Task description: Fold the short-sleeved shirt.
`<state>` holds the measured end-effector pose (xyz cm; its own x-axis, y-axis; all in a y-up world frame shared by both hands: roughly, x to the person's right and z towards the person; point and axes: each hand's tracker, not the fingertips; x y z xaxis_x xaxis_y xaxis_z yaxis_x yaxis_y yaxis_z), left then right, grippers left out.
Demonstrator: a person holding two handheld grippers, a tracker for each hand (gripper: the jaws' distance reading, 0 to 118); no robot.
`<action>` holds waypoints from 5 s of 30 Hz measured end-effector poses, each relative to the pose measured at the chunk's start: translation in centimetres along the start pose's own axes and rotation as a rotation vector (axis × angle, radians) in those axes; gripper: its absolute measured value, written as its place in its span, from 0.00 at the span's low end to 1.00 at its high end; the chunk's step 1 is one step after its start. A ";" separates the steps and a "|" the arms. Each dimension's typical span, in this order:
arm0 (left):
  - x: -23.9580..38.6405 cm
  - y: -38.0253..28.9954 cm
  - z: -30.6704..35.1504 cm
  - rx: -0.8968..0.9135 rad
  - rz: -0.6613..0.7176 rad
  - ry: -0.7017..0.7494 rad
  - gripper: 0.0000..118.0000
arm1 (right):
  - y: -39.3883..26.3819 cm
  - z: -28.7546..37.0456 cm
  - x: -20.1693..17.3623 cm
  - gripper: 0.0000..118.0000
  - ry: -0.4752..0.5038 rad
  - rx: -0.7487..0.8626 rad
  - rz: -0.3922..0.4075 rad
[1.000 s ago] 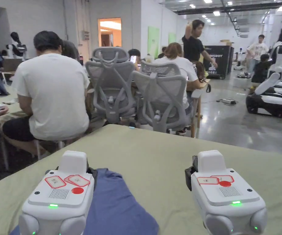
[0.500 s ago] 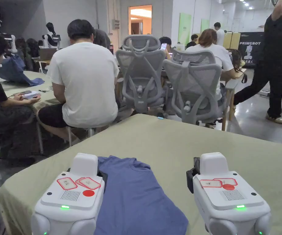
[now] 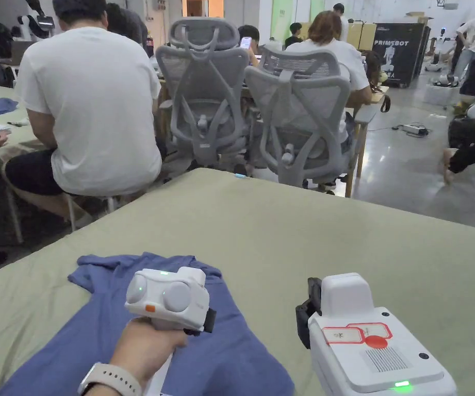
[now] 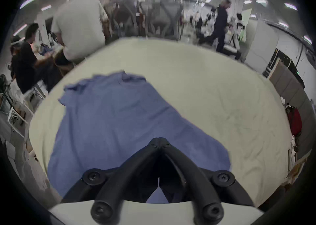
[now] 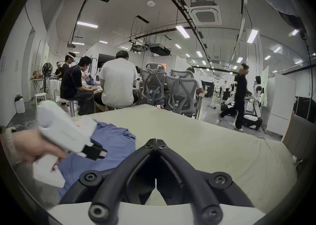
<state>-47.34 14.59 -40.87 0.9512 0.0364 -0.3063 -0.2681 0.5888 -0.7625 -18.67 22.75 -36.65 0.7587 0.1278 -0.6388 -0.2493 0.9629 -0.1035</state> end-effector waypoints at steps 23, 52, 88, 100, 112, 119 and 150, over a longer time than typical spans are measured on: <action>-1.2 -1.6 -7.1 0.001 0.008 -0.031 0.00 | -3.8 -2.6 3.4 0.00 -0.094 -0.136 -0.019; 53.2 -1.9 4.3 0.126 -0.538 -0.625 0.00 | -7.8 27.0 29.9 0.00 -0.752 -0.181 -0.120; 21.6 -16.7 14.3 0.510 -0.192 -0.150 0.00 | -10.5 20.5 22.9 0.00 -0.551 -0.155 -0.190; 20.1 -1.8 3.4 0.013 -0.180 -0.241 0.00 | -10.1 18.4 20.9 0.00 -0.479 -0.176 -0.139; 22.6 2.2 -8.1 -0.217 -0.173 -0.073 0.65 | -11.7 17.4 23.0 0.00 -0.490 -0.218 -0.140; 22.7 1.6 -8.8 -0.276 -0.216 -0.090 0.00 | -12.0 18.1 24.7 0.00 -0.525 -0.235 -0.152; 23.3 -3.7 3.0 0.238 -0.180 -0.253 0.00 | -23.3 3.0 43.8 0.88 -0.377 -0.691 -0.347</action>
<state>-23.75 15.69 -43.50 0.9954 0.0960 -0.0065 -0.0787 0.7736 -0.6287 22.15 6.63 -59.90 0.9787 0.0412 -0.2013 -0.1834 0.6170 -0.7653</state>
